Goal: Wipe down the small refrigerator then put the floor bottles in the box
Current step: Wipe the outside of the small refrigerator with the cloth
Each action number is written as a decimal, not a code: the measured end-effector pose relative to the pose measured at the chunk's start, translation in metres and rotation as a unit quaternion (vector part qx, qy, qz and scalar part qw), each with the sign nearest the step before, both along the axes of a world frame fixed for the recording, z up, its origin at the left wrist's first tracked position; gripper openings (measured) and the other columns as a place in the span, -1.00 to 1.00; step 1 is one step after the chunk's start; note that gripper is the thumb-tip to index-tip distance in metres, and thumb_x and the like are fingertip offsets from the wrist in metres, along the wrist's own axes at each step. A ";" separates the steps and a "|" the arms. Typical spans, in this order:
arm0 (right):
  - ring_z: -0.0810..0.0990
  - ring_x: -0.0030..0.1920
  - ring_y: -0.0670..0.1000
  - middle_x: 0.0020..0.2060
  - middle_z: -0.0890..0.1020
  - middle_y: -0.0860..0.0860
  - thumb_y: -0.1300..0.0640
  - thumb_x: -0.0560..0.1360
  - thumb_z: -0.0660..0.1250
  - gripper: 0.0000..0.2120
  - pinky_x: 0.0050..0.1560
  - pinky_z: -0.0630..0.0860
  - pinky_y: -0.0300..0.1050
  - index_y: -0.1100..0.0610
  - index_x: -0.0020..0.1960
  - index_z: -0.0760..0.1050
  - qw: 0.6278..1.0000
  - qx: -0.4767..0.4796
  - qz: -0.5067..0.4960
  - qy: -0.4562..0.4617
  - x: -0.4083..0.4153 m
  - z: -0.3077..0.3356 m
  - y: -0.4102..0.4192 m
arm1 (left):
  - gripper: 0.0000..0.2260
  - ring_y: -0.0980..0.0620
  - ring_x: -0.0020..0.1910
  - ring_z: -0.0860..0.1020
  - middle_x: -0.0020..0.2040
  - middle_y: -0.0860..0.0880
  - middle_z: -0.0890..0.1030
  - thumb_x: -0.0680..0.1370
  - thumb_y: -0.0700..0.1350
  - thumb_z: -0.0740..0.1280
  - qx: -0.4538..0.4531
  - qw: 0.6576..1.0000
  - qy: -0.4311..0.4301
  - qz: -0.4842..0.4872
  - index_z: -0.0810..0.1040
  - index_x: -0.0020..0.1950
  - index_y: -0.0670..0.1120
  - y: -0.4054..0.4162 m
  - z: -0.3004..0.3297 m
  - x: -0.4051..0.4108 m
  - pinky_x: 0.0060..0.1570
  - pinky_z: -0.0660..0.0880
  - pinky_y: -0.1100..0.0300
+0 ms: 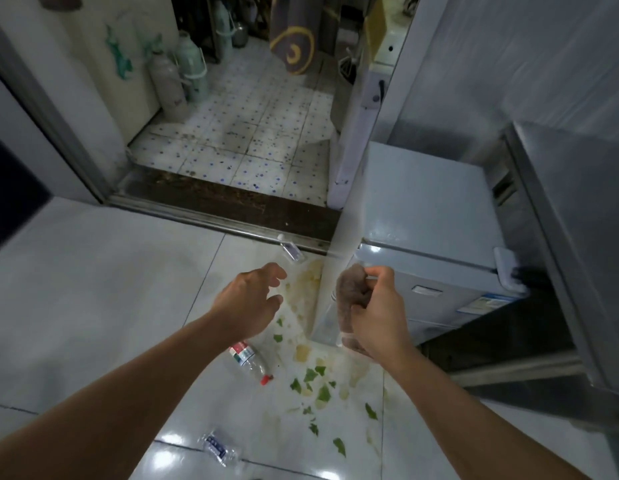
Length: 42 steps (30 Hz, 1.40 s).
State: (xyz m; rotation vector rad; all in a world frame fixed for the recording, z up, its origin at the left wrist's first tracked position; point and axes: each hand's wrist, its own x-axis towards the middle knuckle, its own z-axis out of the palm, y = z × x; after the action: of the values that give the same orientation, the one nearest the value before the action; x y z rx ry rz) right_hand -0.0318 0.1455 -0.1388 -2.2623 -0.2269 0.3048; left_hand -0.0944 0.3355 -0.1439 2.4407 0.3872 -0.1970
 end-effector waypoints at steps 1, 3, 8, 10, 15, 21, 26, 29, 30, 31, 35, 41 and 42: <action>0.44 -0.20 -0.25 -0.16 0.43 -0.18 0.35 0.43 0.32 -0.59 -0.35 0.37 -0.48 0.07 0.15 0.25 1.000 0.007 -0.001 0.001 0.002 0.004 -0.002 | -0.69 0.04 0.10 0.54 0.20 0.05 0.56 0.54 -0.12 0.31 0.007 1.000 -0.001 0.001 0.41 0.28 0.02 -0.002 0.005 -0.001 0.11 0.52 0.10; 0.45 -0.18 -0.23 -0.12 0.46 -0.10 0.35 0.43 0.31 -0.58 -0.33 0.37 -0.47 0.12 0.20 0.25 1.000 0.015 -0.008 0.003 0.005 0.012 -0.004 | -0.70 0.04 0.10 0.55 0.20 0.04 0.56 0.55 -0.11 0.31 0.016 1.000 0.001 0.005 0.41 0.27 0.02 -0.004 0.013 -0.004 0.11 0.52 0.11; 0.51 -0.15 -0.13 -0.10 0.51 -0.04 0.35 0.45 0.30 -0.60 -0.27 0.40 -0.38 0.14 0.21 0.25 1.000 0.009 -0.024 -0.005 0.017 0.032 -0.014 | -0.71 0.02 0.11 0.55 0.21 0.02 0.56 0.55 -0.10 0.30 0.027 1.000 0.006 0.004 0.42 0.26 0.01 -0.005 0.030 0.001 0.14 0.51 0.09; 0.53 -0.19 -0.12 -0.15 0.52 -0.03 0.36 0.47 0.29 -0.64 -0.30 0.46 -0.35 0.15 0.18 0.27 0.999 0.006 -0.031 -0.014 0.021 0.039 -0.017 | -0.71 0.01 0.11 0.55 0.21 0.01 0.56 0.55 -0.11 0.30 0.025 1.000 0.005 0.001 0.42 0.26 -0.01 -0.002 0.035 0.006 0.14 0.51 0.09; 0.58 -0.40 -0.14 -0.26 0.53 0.03 0.39 0.50 0.26 -0.69 -0.46 0.49 -0.24 0.08 0.08 0.25 0.998 0.027 -0.056 0.005 0.023 0.055 -0.007 | -0.69 -0.03 0.15 0.54 0.22 -0.02 0.56 0.54 -0.13 0.32 0.009 1.000 0.005 -0.025 0.43 0.27 -0.04 0.018 0.043 0.018 0.15 0.49 0.11; 0.50 -0.49 -0.33 -0.38 0.49 -0.07 0.35 0.54 0.25 -0.75 -0.53 0.38 -0.46 0.11 0.09 0.26 0.995 0.022 -0.097 -0.015 0.009 0.065 0.038 | -0.67 -0.01 0.12 0.54 0.21 -0.02 0.56 0.52 -0.12 0.34 -0.015 0.998 0.004 -0.066 0.45 0.28 -0.03 0.074 0.044 0.029 0.13 0.45 0.18; 0.49 -0.43 -0.24 -0.34 0.47 -0.11 0.35 0.52 0.23 -0.77 -0.45 0.35 -0.53 0.12 0.07 0.26 0.984 -0.027 -0.170 -0.048 -0.021 0.069 0.093 | -0.69 0.02 0.09 0.51 0.19 0.02 0.54 0.53 -0.11 0.32 -0.031 0.990 -0.004 -0.140 0.44 0.27 0.03 0.142 0.046 0.030 0.01 0.38 0.25; 0.45 -0.51 -0.25 -0.34 0.48 -0.01 0.43 0.47 0.19 -0.77 -0.54 0.31 -0.51 0.18 0.05 0.30 0.972 -0.002 -0.230 -0.055 -0.041 0.073 0.121 | -0.67 0.01 0.05 0.50 0.18 0.01 0.53 0.53 -0.13 0.32 -0.036 0.982 0.003 -0.187 0.44 0.28 0.01 0.180 0.049 0.023 0.02 0.36 0.25; 0.45 -0.50 -0.25 -0.33 0.49 0.01 0.43 0.46 0.21 -0.76 -0.53 0.33 -0.51 0.21 0.07 0.33 0.967 -0.005 -0.248 -0.063 -0.047 0.076 0.130 | -0.67 0.04 0.02 0.49 0.18 0.02 0.53 0.53 -0.13 0.32 -0.034 0.979 0.004 -0.199 0.44 0.29 0.02 0.190 0.051 0.022 0.01 0.36 0.26; 0.45 -0.45 -0.25 -0.30 0.51 0.00 0.41 0.46 0.24 -0.75 -0.49 0.34 -0.52 0.21 0.10 0.36 0.963 -0.019 -0.261 -0.072 -0.051 0.078 0.137 | -0.66 0.07 0.00 0.48 0.18 0.03 0.53 0.53 -0.13 0.32 -0.031 0.978 0.006 -0.207 0.43 0.29 0.03 0.199 0.053 0.021 0.02 0.36 0.26; 0.45 -0.32 -0.21 -0.21 0.54 -0.01 0.34 0.45 0.26 -0.70 -0.37 0.34 -0.58 0.19 0.16 0.40 0.953 -0.063 -0.280 -0.096 -0.057 0.083 0.153 | -0.67 0.06 0.07 0.50 0.20 0.08 0.52 0.53 -0.08 0.32 -0.028 0.974 0.025 -0.225 0.42 0.29 0.09 0.223 0.060 0.027 0.09 0.44 0.16; 0.52 -0.29 -0.16 -0.16 0.58 0.02 0.31 0.47 0.24 -0.71 -0.39 0.37 -0.54 0.12 0.16 0.38 0.944 -0.064 -0.318 -0.068 -0.045 0.076 0.167 | -0.69 0.04 0.08 0.51 0.18 0.07 0.53 0.53 -0.10 0.32 -0.019 0.959 0.040 -0.281 0.45 0.26 0.08 0.234 0.067 0.060 0.08 0.48 0.12; 0.54 -0.31 -0.17 -0.15 0.60 0.05 0.31 0.47 0.23 -0.72 -0.39 0.38 -0.52 0.12 0.15 0.38 0.942 -0.059 -0.322 -0.069 -0.039 0.075 0.169 | -0.69 0.03 0.10 0.51 0.19 0.06 0.53 0.53 -0.10 0.32 -0.014 0.955 0.049 -0.293 0.45 0.27 0.07 0.234 0.068 0.069 0.10 0.48 0.10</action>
State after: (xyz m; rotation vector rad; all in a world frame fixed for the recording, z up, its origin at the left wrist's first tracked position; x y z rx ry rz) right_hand -0.0711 0.3150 -0.0638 -2.3343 0.4717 -0.1925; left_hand -0.0258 0.5699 -0.0756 2.4606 -0.3107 -0.5703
